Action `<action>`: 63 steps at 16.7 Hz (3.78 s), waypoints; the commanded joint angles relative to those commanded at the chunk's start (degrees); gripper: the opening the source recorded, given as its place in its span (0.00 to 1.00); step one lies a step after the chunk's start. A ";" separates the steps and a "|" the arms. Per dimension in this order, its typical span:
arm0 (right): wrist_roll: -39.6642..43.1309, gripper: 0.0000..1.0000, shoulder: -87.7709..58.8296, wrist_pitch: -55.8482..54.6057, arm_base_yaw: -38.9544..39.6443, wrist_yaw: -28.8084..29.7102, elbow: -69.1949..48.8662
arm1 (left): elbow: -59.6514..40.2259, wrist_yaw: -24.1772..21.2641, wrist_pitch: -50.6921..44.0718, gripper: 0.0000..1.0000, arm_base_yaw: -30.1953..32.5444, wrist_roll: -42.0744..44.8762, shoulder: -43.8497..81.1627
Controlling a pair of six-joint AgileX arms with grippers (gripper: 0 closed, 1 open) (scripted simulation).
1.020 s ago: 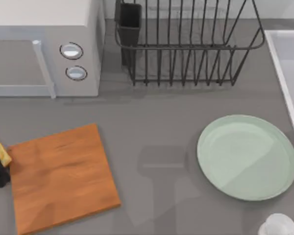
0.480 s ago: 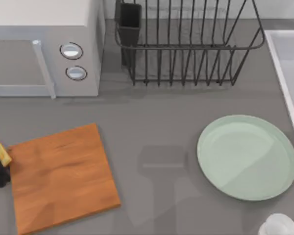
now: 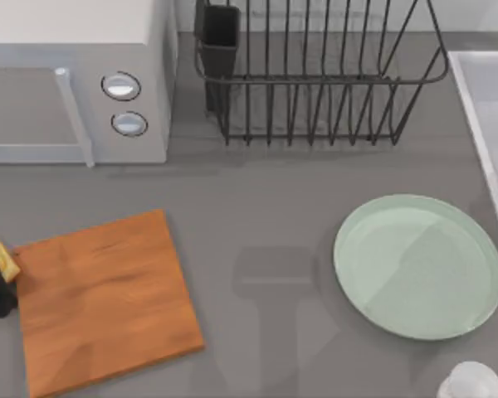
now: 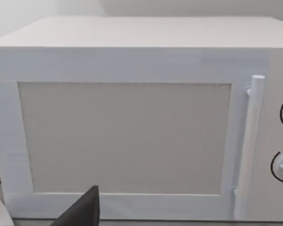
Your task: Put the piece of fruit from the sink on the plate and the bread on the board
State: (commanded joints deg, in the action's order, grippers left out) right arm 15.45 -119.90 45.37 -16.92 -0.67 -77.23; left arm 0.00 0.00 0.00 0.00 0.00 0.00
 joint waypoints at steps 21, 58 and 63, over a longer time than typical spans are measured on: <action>-20.50 0.00 10.10 14.94 20.88 0.42 -8.05 | 0.00 0.00 0.00 1.00 0.00 0.00 0.00; -39.74 1.00 13.59 25.34 40.38 0.71 -9.79 | 0.00 0.00 0.00 1.00 0.00 0.00 0.00; -39.35 1.00 15.29 24.22 39.90 0.71 -8.48 | 0.00 0.00 0.00 1.00 0.00 0.00 0.00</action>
State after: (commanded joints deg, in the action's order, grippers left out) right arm -23.89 -104.61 69.59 22.98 0.04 -85.71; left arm 0.00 0.00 0.00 0.00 0.00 0.00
